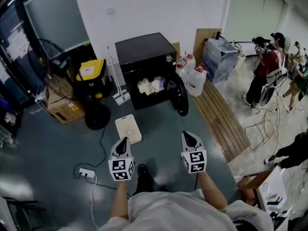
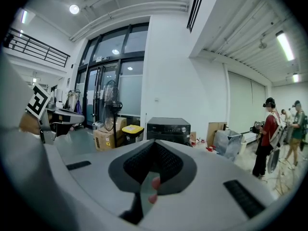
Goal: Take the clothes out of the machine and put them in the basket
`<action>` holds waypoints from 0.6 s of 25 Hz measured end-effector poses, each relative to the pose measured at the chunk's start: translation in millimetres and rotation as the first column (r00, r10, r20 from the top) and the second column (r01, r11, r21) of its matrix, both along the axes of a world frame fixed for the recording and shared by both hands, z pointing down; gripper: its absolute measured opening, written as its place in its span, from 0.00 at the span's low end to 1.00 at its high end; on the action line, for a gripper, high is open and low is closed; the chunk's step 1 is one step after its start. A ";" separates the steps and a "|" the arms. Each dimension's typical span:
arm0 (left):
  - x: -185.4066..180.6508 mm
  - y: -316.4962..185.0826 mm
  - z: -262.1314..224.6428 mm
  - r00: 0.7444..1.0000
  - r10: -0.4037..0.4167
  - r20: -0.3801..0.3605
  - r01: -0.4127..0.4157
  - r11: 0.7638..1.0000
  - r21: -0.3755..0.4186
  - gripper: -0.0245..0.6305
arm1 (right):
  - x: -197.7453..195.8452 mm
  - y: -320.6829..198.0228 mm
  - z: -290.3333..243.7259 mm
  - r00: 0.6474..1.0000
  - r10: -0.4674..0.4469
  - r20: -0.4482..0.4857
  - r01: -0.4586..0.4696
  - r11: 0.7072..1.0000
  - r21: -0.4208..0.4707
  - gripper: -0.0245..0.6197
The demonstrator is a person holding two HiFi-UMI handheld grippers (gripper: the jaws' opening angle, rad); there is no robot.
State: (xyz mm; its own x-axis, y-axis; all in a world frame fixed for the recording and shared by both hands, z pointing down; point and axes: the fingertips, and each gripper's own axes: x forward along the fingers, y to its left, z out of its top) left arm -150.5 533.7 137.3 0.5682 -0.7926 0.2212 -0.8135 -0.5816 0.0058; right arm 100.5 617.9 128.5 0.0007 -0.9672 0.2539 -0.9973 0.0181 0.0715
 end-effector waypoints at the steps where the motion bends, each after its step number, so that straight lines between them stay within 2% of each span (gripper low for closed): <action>1: 0.0 -4.6 0.6 1.000 0.000 0.000 0.000 1.000 -0.001 0.07 | 0.0 -4.2 1.0 1.000 0.000 -0.001 0.000 1.000 -0.003 0.07; 7: 9.2 -50.3 7.9 1.000 0.027 0.001 -0.027 1.000 -0.008 0.07 | 3.4 -46.3 5.8 1.000 0.011 -0.008 -0.011 1.000 -0.005 0.07; 15: 26.4 -136.4 4.7 0.997 0.073 0.003 -0.073 0.997 0.004 0.07 | 12.8 -122.3 5.0 0.999 0.047 -0.013 -0.047 0.999 -0.010 0.07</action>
